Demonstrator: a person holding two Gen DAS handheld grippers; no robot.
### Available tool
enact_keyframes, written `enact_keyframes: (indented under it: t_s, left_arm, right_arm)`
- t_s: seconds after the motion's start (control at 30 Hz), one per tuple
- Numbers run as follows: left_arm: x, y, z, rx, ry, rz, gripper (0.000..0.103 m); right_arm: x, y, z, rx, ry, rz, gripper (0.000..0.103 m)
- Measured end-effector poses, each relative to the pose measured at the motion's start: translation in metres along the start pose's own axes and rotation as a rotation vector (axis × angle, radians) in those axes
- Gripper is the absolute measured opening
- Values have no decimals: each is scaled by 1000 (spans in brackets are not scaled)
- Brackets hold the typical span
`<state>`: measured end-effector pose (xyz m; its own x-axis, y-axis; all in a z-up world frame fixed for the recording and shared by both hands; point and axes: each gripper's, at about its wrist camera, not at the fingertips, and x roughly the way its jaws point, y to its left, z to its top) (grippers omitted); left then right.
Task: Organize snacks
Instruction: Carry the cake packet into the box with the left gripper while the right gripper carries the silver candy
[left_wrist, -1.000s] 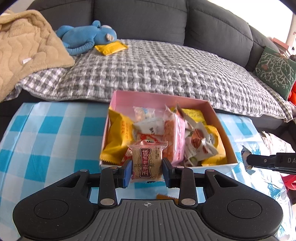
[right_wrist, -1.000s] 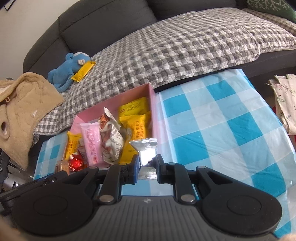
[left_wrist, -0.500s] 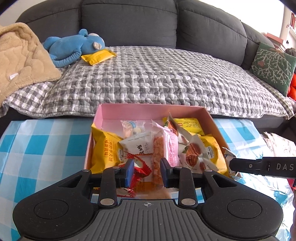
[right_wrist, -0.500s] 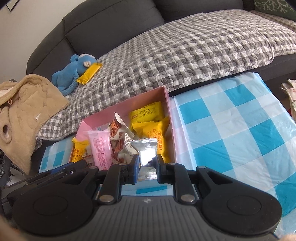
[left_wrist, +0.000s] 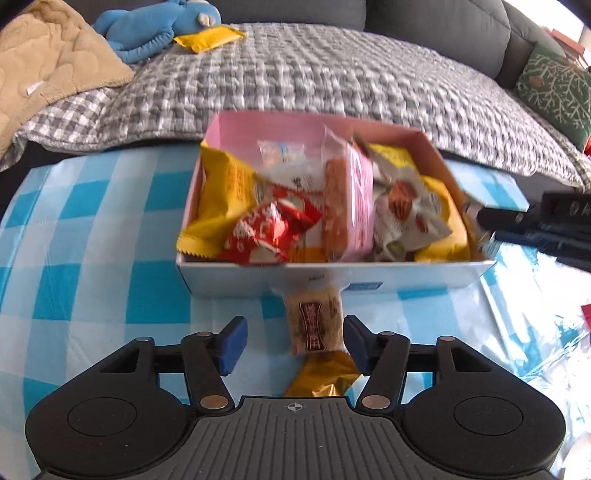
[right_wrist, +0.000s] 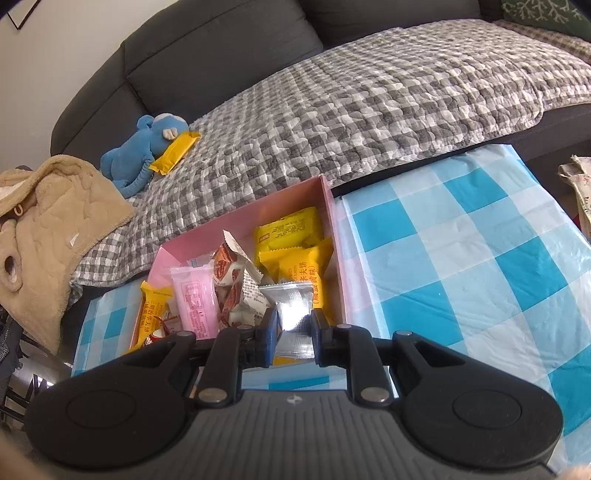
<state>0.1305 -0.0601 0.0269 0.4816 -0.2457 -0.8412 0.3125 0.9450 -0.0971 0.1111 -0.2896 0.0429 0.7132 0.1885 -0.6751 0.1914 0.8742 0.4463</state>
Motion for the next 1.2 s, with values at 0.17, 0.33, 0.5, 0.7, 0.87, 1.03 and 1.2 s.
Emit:
enact_keyframes:
  t_s: [0.17,0.33,0.5,0.7,0.87,1.03,1.2]
  left_arm:
    - [18,-13,-2,27,-31,34,57]
    - [15,-16,-1,33,-11,67,32]
    - [-6,-12,2,41,-13,14,32]
    - [-32,-3,23,7,-86,-50,32]
    - [-32,13,48,-39,-164,-54,32]
    - [-12,19,64,-50,-162,-38,32]
    - [-3,19,83,-51,-190,-31,32]
  right_arm:
    - [2,2,-1,-5,0,-6,17]
    - [2,2,-1,-18,1,3,17]
    - [1,-3,1,-5,-3,2,17]
    - [-5,0,4,11,-24,31,17]
    - [0,2,9,15,-37,39,17]
    - [15,8,16,1,-28,37,17]
    - [29,7,23,14,-18,50,17]
